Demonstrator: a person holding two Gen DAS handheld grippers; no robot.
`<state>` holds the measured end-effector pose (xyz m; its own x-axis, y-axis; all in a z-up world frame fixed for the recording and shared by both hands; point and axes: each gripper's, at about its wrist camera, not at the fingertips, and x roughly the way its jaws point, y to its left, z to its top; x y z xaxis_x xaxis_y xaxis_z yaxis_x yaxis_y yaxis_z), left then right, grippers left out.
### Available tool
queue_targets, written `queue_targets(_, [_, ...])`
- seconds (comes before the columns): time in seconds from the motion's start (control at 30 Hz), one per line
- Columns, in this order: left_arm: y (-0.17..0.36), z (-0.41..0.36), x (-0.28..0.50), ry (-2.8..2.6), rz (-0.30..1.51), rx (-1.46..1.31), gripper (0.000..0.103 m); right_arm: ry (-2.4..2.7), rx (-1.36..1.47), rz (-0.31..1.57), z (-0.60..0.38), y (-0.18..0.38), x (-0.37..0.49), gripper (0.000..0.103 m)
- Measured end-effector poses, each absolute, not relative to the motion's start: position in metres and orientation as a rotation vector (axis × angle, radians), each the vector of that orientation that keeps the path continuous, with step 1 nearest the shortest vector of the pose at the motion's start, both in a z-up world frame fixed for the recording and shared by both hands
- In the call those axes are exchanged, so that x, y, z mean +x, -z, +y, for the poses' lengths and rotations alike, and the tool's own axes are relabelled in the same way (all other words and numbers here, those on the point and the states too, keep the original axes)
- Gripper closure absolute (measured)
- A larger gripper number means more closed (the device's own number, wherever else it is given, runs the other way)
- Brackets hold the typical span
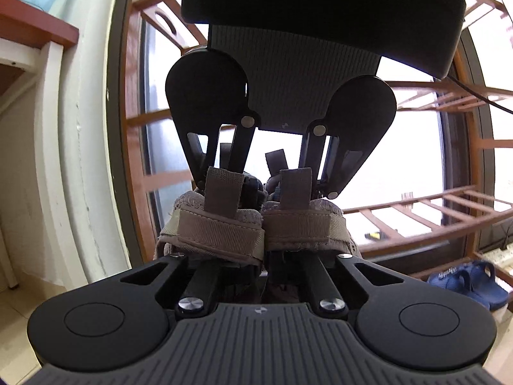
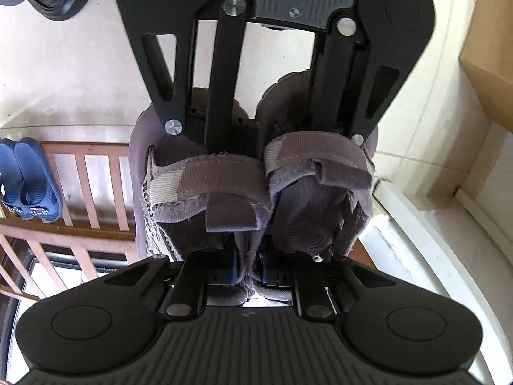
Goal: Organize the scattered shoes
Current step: 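Open the right tool to release the grey sandals on the shelf, then lower the lavender-white sandals onto the upper shelf with the left tool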
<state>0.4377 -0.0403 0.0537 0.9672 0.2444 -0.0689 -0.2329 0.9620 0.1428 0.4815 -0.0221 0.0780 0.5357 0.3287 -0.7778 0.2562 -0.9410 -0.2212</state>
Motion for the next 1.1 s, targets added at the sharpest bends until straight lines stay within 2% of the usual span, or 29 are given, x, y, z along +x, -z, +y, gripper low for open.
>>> queue_targets(0.17, [-0.062,-0.023,0.460,-0.235,0.101,0.104,0.095,-1.313,-2.676,-0.467,-0.003,-0.083,0.500,0.086])
queue_targets(0.43, [-0.048,0.017,0.514,-0.167,0.174,0.058,0.093,-1.199,-2.692,-0.424,0.023,-0.053,0.547,0.086])
queue_targets(0.47, [-0.047,0.022,0.519,-0.163,0.174,0.046,0.093,-1.192,-2.684,-0.430,0.025,-0.051,0.550,0.075])
queue_targets(0.53, [-0.047,0.032,0.523,-0.156,0.178,-0.021,0.092,-1.164,-2.637,-0.427,0.030,-0.052,0.552,0.068])
queue_targets(0.57, [-0.047,0.037,0.525,-0.151,0.181,-0.062,0.092,-1.163,-2.610,-0.405,0.032,-0.054,0.552,0.060])
queue_targets(0.63, [-0.046,0.043,0.527,-0.134,0.176,-0.079,0.091,-1.167,-2.572,-0.386,0.031,-0.061,0.552,0.058])
queue_targets(0.7, [-0.046,0.050,0.529,-0.114,0.180,-0.124,0.089,-1.165,-2.518,-0.394,0.027,-0.069,0.550,0.053])
queue_targets(0.77, [-0.047,0.057,0.532,-0.095,0.192,-0.168,0.089,-1.183,-2.456,-0.406,0.019,-0.080,0.546,0.032])
queue_targets(0.93, [-0.046,0.060,0.535,-0.102,0.205,-0.231,0.080,-1.155,-2.286,-0.421,0.003,-0.107,0.549,0.029])
queue_targets(1.1, [-0.040,0.064,0.535,-0.130,0.209,-0.320,0.075,-1.136,-2.127,-0.419,-0.009,-0.129,0.547,0.026])
